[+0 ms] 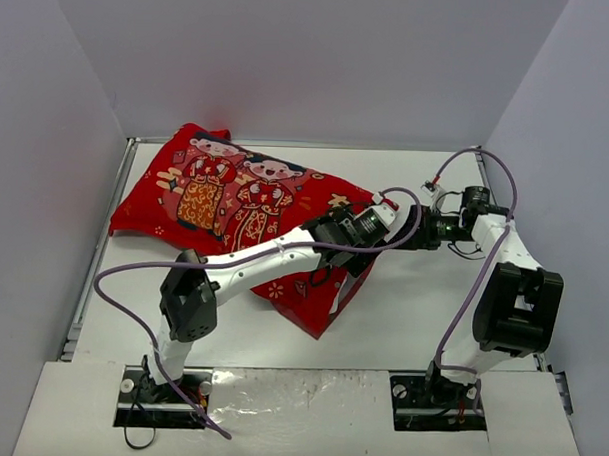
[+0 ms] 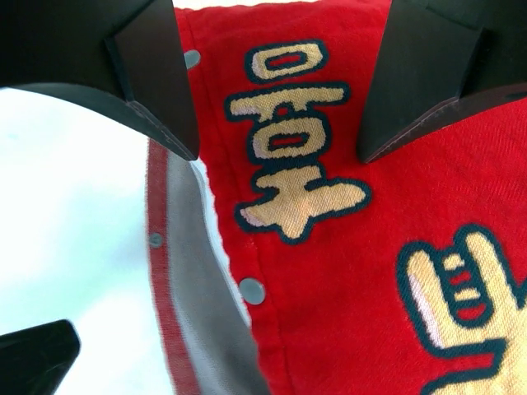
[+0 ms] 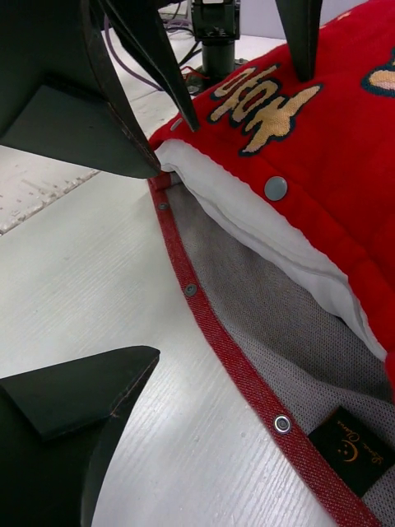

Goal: Remove the pillowcase from the pillow

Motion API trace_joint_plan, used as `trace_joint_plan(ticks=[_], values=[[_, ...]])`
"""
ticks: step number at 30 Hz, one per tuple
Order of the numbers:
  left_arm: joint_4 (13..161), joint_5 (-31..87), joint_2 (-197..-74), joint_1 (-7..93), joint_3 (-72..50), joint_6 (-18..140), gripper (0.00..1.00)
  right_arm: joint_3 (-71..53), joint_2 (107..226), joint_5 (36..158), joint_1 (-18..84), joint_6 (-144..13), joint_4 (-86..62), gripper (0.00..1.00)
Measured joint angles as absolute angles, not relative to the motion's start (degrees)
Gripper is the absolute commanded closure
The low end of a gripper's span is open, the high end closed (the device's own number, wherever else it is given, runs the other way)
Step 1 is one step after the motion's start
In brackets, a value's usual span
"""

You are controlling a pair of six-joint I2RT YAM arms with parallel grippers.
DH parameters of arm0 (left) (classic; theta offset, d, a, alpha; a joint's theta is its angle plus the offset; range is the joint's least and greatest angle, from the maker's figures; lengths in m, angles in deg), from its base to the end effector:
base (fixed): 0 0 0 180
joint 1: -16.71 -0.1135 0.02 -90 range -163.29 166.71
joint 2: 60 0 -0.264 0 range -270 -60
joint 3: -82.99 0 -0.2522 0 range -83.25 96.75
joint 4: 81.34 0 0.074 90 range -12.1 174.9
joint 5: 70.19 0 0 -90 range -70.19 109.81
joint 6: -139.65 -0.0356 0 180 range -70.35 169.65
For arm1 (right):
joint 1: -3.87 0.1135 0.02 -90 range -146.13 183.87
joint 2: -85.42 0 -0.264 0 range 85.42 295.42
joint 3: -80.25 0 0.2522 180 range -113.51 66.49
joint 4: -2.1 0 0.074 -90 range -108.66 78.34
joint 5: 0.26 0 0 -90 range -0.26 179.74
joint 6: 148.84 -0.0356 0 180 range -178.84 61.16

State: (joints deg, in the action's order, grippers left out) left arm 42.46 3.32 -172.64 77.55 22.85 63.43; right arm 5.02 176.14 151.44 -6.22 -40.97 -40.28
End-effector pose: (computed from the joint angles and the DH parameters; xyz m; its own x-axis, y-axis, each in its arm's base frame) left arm 0.2246 -0.3818 0.3073 -0.5349 0.4899 -0.6884 0.6375 0.7687 0.0517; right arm 0.3153 -0.0243 0.2332 -0.6775 -0.0272 -0.7350 -0.6156 0.5678 0.5465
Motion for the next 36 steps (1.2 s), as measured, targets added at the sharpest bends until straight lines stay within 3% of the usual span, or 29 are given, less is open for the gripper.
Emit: trace_joint_plan(ticks=[16, 19, 20, 23, 27, 28, 36], values=[[40.76, -18.17, -181.85, 85.81, 27.62, 66.62, 0.21, 5.02, 176.29, 150.78, -6.26, -41.02, -40.15, 0.21], [40.25, -21.8, -183.35, 87.6, 27.6, 68.39, 0.32, 5.02, 176.29, 150.76, -6.28, -41.02, -40.15, 0.21], [40.06, -23.04, -183.77, 87.95, 27.6, 68.96, 0.42, 5.02, 176.29, 150.76, -6.31, -41.02, -40.15, 0.21], [40.08, -25.99, -183.9, 88.08, 26.44, 70.06, 0.57, 5.02, 176.29, 150.78, -6.33, -41.02, -40.15, 0.21], [40.38, -27.59, -183.46, 87.25, 24.32, 70.91, 0.92, 5.02, 176.29, 150.8, -6.33, -40.99, -40.15, 0.21], [40.63, -27.74, -183.31, 87.03, 23.84, 71.08, 0.97, 5.02, 176.29, 150.85, -6.33, -40.99, -40.15, 0.21], [41.85, -23.81, -178.68, 84.69, 21.17, 72.87, 0.98, 5.02, 176.29, 151.13, -5.28, -41.17, -40.1, 0.23]])
